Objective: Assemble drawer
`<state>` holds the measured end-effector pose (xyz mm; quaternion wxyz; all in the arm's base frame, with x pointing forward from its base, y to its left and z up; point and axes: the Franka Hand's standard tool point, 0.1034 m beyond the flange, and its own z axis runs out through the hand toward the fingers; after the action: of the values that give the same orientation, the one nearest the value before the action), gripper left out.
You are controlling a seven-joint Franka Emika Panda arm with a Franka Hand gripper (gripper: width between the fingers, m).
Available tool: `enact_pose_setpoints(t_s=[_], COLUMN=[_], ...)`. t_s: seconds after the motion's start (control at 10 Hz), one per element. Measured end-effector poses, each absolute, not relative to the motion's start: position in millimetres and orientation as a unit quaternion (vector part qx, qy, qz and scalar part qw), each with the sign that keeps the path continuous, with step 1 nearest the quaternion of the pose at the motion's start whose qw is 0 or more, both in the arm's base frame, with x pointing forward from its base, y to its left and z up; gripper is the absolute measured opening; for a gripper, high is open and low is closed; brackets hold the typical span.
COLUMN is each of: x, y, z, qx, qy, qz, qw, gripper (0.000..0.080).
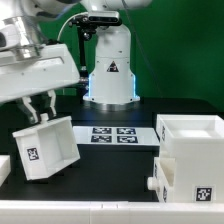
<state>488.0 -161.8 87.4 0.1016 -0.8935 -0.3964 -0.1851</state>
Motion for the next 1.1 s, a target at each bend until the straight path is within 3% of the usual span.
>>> enact_pose_setpoints(t_s=[0.6,0.7,0.8,0.9,1.0,1.1], x=[485.1,484.7,484.7,484.6,484.6,484.6], y=[-179.8,-180.0,-180.1,-180.1,-180.1,-180.2], z=[75.9,75.3,75.2,75.2,75.1,75.1], qx=[-0.898,-0.898,-0.898,-0.898,-0.899,-0.899], qy=[-0.382,-0.382,-0.382,-0.382,-0.382,-0.382], qz=[-0.189,-0.188,-0.188,-0.188,-0.188,-0.188], qw=[0.106,0.106,0.106,0.106,0.106,0.106], gripper=[0.0170,0.0251,0.0439,0.0439,0.0594,0.0594])
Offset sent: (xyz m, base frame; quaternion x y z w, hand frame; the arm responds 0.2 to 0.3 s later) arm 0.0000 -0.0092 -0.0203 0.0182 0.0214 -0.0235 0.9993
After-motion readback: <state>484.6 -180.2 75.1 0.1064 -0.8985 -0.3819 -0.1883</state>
